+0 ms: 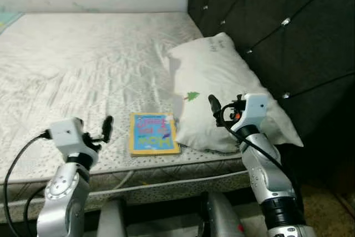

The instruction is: Clean up the room

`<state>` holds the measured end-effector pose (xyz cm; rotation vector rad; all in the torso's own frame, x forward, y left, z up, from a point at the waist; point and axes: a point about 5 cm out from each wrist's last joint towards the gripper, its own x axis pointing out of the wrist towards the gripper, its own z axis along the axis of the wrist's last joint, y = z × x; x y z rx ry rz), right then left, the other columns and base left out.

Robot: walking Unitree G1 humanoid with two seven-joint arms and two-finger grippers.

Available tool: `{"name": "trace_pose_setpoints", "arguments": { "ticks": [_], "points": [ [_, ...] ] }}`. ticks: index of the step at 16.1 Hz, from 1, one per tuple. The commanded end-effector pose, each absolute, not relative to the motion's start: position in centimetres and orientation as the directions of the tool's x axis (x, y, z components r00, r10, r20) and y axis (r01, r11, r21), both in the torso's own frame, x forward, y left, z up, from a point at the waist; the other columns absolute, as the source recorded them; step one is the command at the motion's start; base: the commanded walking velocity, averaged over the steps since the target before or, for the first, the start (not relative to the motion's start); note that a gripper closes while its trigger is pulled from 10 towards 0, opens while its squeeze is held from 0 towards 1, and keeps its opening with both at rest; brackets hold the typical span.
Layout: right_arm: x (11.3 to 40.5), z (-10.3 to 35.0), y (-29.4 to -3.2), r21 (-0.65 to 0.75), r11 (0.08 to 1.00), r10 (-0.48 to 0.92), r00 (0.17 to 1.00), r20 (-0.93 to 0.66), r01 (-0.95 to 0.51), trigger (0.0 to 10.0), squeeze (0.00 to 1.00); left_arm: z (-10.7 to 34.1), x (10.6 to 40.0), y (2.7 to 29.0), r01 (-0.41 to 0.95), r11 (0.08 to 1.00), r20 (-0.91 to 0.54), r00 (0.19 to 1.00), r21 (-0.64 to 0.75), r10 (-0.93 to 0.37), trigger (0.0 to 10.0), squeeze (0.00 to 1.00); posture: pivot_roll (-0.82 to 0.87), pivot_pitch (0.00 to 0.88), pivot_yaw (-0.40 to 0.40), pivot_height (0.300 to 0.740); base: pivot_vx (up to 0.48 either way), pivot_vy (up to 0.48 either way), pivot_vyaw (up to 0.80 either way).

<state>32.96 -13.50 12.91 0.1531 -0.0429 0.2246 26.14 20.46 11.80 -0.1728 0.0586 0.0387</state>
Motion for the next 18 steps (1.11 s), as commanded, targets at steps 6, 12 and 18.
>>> {"name": "trace_pose_setpoints", "arguments": {
  "ticks": [6,12,18],
  "points": [
    [32.5,13.8,-14.0,0.226,0.951,0.195,0.976,0.096,-0.212,10.0,0.00,11.8,25.7,18.7,0.012,0.977,-0.012,1.000,-0.214,-0.015,10.0,0.00,0.02,0.027,-0.034,0.607,0.000,0.000,0.00],
    [32.4,15.2,-13.5,0.254,0.941,0.197,0.972,0.127,-0.224,10.0,0.00,11.2,25.5,17.8,-0.028,0.978,-0.027,0.999,-0.207,0.023,10.0,0.00,0.00,0.051,-0.028,0.687,0.000,0.000,0.00],
    [32.0,14.4,-13.5,0.273,0.947,0.150,0.984,0.092,-0.170,10.0,0.00,11.3,25.9,17.0,0.024,0.967,-0.020,0.999,-0.255,-0.030,10.0,0.00,0.00,0.066,-0.021,0.740,0.000,0.000,0.00]
  ]
}}
